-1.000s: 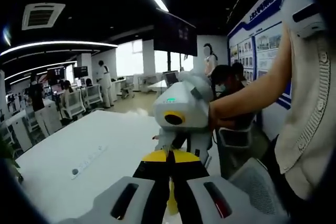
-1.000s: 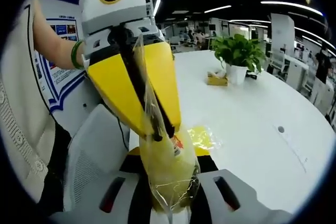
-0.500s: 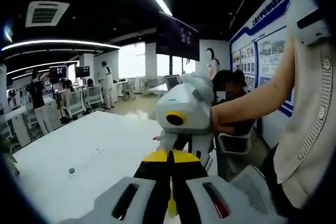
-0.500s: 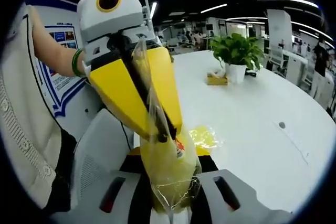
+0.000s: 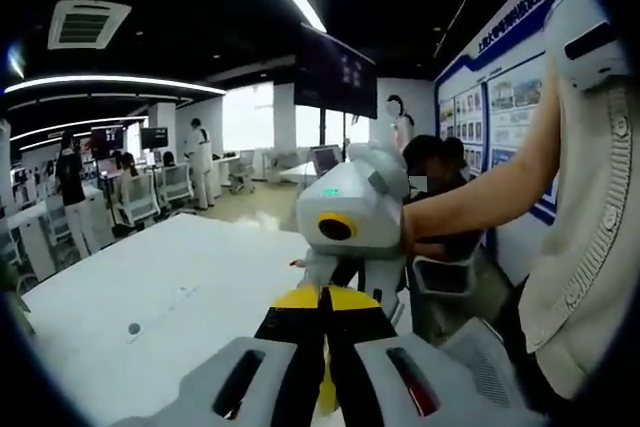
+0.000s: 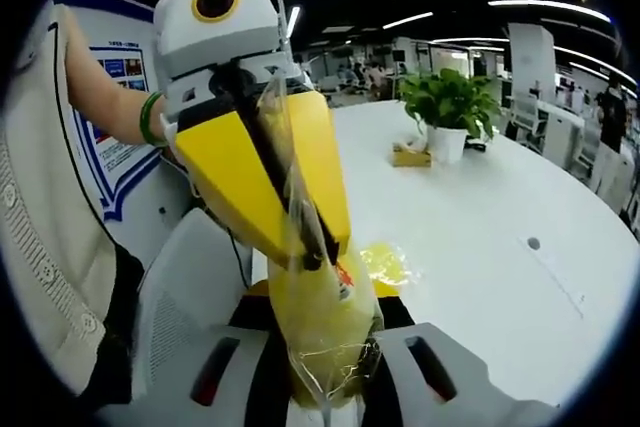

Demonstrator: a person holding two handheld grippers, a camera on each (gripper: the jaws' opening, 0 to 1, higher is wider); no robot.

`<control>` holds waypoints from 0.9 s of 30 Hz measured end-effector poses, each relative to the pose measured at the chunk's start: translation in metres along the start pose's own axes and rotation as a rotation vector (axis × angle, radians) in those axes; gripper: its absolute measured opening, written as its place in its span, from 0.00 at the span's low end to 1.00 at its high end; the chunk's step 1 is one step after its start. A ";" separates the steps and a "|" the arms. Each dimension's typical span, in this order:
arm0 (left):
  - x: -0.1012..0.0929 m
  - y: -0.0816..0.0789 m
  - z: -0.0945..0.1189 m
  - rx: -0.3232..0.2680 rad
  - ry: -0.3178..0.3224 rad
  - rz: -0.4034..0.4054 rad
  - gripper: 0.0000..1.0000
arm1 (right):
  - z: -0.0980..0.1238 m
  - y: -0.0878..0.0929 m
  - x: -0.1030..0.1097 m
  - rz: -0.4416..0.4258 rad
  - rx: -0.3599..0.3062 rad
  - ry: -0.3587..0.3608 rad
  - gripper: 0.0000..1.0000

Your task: Compare the silicone blocks by pressing each to a similar depth, holding the contact briefly, and releasing to observe deformation and rebound differences across the visible hardness samples.

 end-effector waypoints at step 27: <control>-0.001 -0.004 0.000 0.006 -0.065 0.068 0.00 | 0.003 -0.003 -0.002 -0.007 0.007 0.016 0.17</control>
Point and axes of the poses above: the point that each gripper's makers call its tool centre point, and the gripper's own axes: z roughly backward along the fingers, x roughly to its left, y roughly out of its underside, the point moved 5 cm from there along z, roughly backward along the fingers, and after that the axes turned 12 degrees about -x, right-handed, at the moved point
